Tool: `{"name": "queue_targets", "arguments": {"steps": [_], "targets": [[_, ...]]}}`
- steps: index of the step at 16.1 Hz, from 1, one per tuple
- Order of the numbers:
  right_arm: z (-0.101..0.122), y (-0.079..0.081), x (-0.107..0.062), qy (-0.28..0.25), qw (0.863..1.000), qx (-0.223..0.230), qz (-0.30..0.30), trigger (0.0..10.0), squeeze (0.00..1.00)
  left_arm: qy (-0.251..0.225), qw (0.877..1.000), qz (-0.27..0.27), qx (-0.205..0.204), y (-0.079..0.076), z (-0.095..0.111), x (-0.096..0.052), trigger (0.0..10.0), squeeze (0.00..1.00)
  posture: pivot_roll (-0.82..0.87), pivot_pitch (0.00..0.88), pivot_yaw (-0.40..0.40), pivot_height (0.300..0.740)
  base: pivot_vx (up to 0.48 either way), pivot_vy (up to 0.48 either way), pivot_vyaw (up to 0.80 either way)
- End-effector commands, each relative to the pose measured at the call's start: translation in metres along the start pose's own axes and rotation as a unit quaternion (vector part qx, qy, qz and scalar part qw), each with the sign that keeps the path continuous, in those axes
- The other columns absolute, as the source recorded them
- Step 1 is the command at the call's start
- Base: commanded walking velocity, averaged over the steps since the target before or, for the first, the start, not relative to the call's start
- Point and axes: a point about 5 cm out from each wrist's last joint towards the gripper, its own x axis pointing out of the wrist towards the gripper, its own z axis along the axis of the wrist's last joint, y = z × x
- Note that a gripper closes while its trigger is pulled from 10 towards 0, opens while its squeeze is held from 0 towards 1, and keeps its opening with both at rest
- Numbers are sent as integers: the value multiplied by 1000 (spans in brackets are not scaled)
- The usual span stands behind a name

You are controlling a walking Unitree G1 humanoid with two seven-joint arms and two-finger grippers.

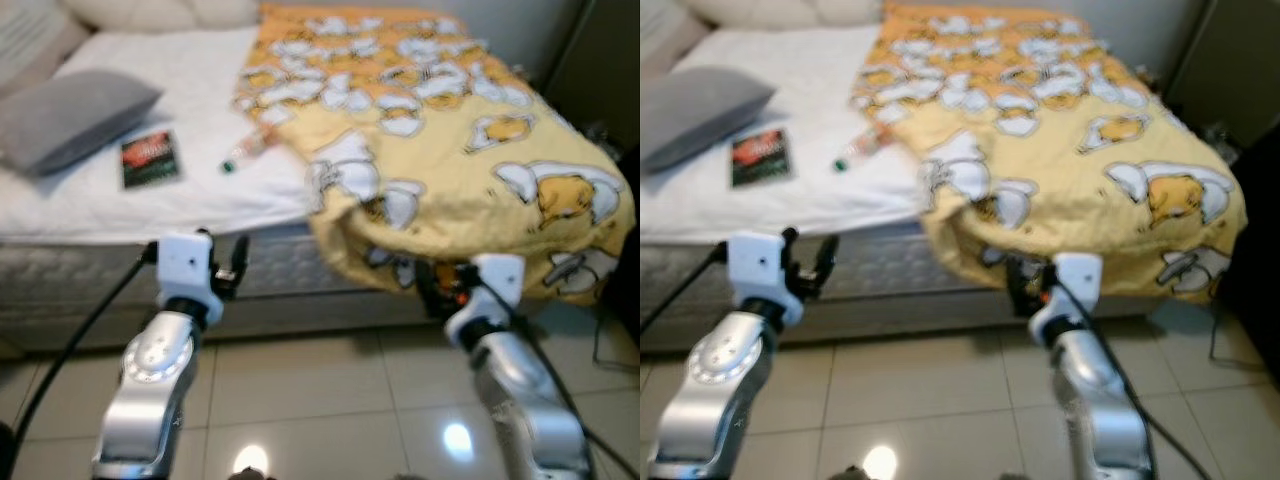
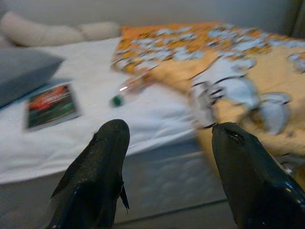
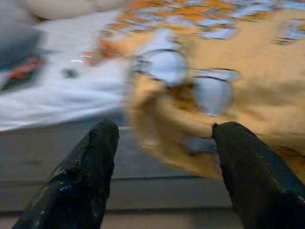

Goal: Clean up the room

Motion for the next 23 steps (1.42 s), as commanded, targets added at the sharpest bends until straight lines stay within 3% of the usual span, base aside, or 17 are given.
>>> {"name": "queue_targets", "arguments": {"steps": [1,3,7,9,15,17,23], "targets": [[5,-6,-1,-7,1000,-5,-6,10000,0,-7,1000,-4,-1,-3,5,1,10000,94,-13,22,2,740,0,375,0],[4,-4,-1,-6,1000,-5,-3,10000,0,-11,999,-21,-28,-7,8,0,10000,67,-11,25,1,740,0,0,0],[6,-3,-1,-14,1000,-2,4,10000,0,-13,1000,-16,4,-8,7,1,10000,78,-12,29,1,740,0,0,0],[6,-2,0,-14,1000,-8,10,10000,0,-18,1000,-18,1,-7,8,1,10000,75,-11,29,-1,740,291,0,0],[7,7,2,-11,998,-43,43,10000,0,-25,1000,-9,-2,-3,10,-2,10000,55,-6,30,-13,740,449,0,133],[7,8,2,-11,998,-45,51,10000,0,-24,1000,-6,-2,-3,10,-3,10000,55,-4,32,-16,740,480,0,800],[8,12,4,-11,996,-56,68,10000,0,-23,1000,-1,-1,-1,10,-4,10000,55,1,34,-19,740,480,0,0]]}}
